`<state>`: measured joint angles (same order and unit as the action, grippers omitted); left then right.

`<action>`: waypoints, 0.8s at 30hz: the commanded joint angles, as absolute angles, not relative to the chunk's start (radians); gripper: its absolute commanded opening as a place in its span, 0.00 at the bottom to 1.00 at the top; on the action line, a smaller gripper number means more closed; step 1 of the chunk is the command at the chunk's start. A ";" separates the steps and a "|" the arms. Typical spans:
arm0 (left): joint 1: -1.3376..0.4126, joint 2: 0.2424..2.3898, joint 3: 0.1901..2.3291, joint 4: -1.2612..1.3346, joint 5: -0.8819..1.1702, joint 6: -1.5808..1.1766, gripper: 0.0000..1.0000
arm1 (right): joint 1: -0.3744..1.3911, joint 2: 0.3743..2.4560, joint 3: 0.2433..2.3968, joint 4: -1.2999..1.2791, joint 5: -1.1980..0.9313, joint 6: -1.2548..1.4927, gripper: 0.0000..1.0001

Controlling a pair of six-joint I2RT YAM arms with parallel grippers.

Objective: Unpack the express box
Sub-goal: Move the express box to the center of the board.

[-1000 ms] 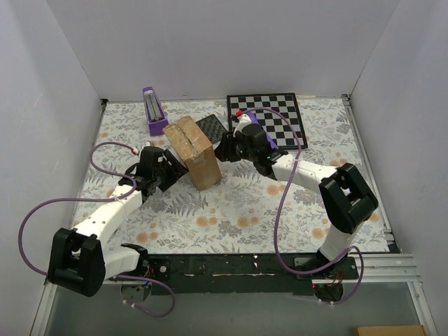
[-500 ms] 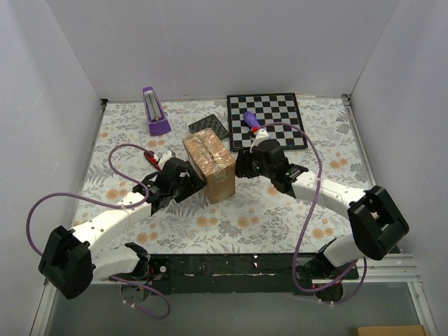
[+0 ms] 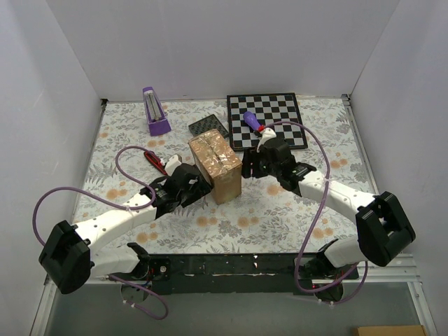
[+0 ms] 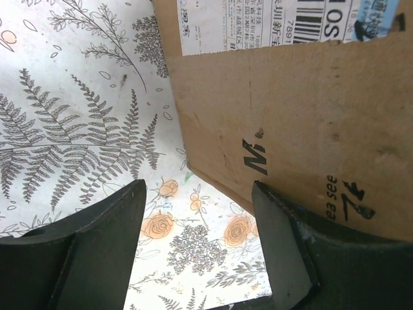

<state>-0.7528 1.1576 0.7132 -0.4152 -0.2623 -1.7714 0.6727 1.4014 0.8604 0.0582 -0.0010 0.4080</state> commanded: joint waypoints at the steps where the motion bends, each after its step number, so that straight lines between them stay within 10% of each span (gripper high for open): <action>1: -0.775 1.115 0.776 -0.371 -0.282 -1.801 0.67 | 0.643 1.365 0.877 0.005 -0.060 0.411 0.68; 14: -0.773 1.023 0.882 -0.578 -0.437 -1.789 0.75 | 0.511 1.241 0.896 -0.161 0.060 0.414 0.78; 19: -0.746 0.976 0.928 -0.733 -0.558 -1.819 0.98 | 0.505 1.155 0.894 -0.264 0.176 0.420 0.81; 24: -0.493 0.911 0.910 -0.730 -0.488 -1.728 0.98 | 0.503 1.002 0.810 -0.272 0.242 0.433 0.88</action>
